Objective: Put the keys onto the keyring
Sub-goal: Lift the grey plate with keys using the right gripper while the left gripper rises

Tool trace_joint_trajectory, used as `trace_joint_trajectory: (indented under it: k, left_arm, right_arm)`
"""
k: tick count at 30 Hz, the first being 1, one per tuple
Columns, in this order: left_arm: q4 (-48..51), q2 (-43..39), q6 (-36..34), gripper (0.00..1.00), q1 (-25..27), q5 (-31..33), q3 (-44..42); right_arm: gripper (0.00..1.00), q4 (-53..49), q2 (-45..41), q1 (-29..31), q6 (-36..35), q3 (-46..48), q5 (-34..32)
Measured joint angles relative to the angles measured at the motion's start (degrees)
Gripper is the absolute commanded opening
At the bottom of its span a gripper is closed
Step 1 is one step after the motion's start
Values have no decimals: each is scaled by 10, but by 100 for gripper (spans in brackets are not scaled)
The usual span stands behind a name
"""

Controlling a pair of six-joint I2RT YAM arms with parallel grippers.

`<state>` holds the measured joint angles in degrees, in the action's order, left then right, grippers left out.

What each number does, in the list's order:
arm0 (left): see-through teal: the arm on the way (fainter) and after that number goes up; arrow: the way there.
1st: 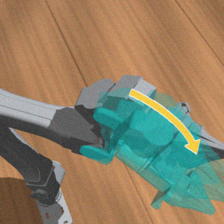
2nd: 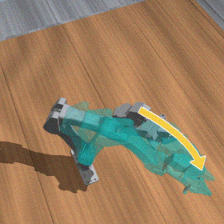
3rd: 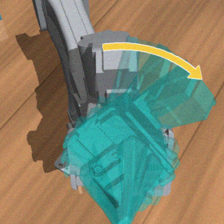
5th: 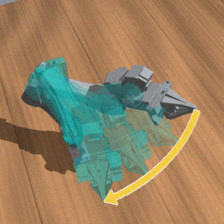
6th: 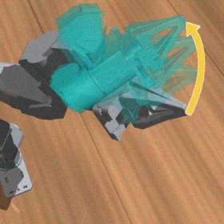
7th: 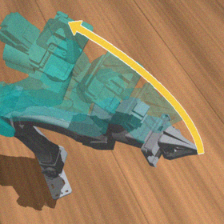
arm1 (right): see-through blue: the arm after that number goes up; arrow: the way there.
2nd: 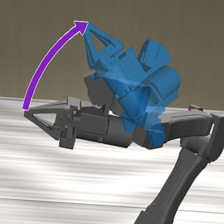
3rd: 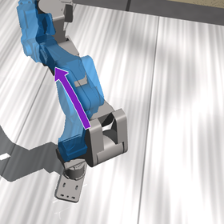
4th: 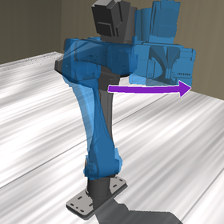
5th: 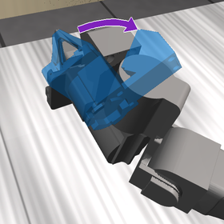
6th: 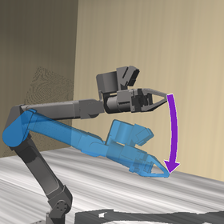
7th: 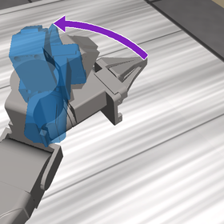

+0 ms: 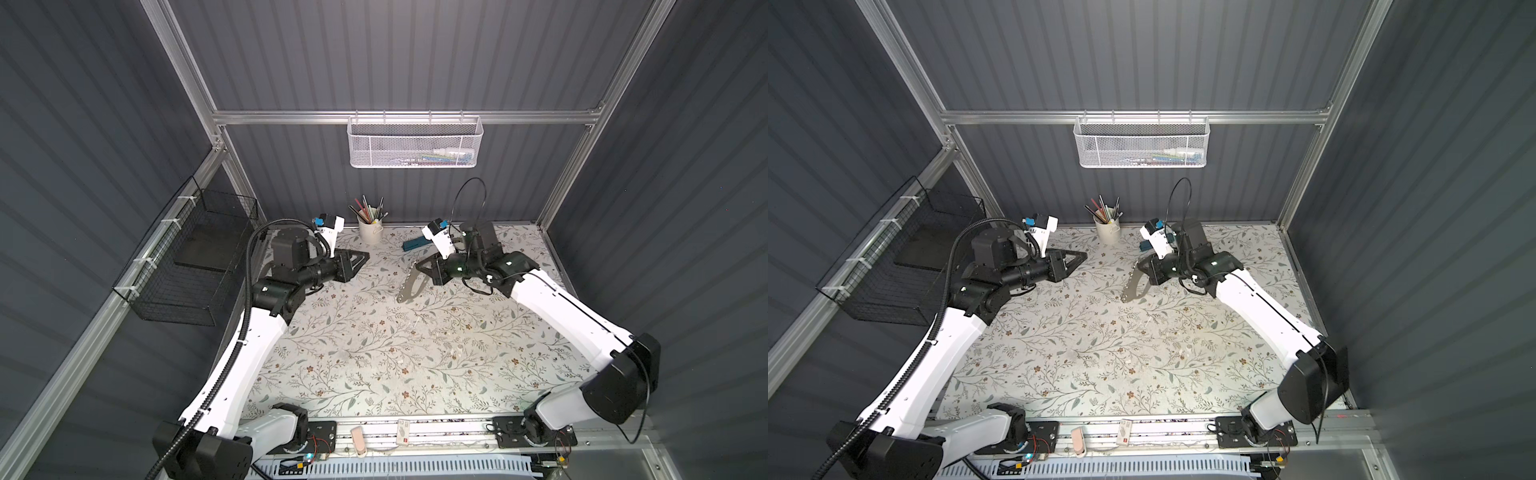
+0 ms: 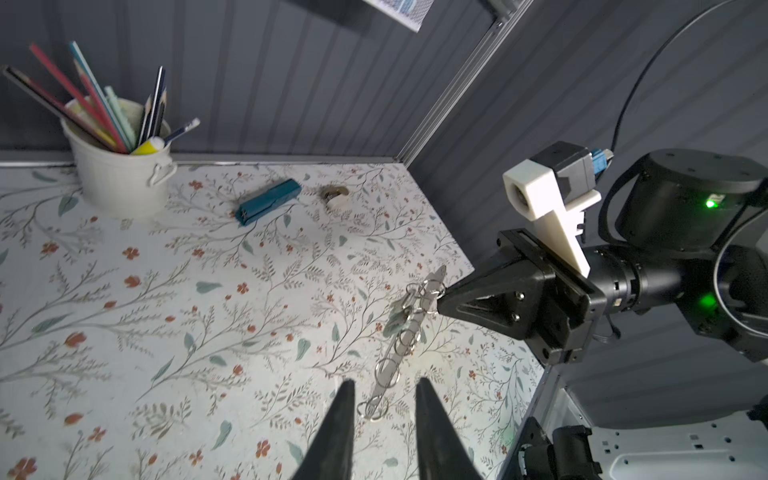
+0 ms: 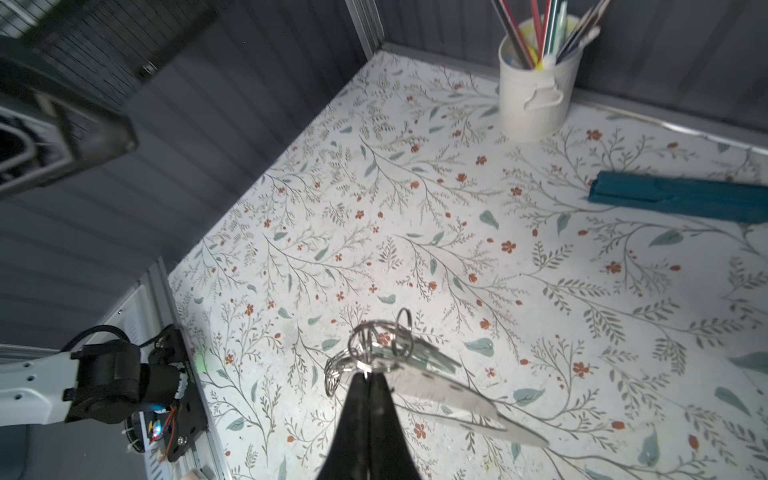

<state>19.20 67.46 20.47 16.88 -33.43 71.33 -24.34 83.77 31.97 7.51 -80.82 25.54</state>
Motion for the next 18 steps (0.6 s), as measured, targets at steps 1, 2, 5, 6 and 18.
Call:
trace_joint_trajectory:
  k: [1,2,5,6,18]
  left_arm:
    - [-10,6,7,27,0,-11,8]
    - [-20,12,12,27,0,-19,16]
    - [-45,33,31,26,0,-45,42]
    - [-55,39,38,25,0,-56,50]
    - [-35,71,-28,43,121,-35,138]
  right_arm:
    - [0,5,-11,0,3,-3,2]
    - [0,8,-19,0,7,-7,4]
    - [0,23,-39,0,19,-19,16]
    - [0,28,-45,0,25,-21,20]
    - [0,31,-48,0,71,-77,74]
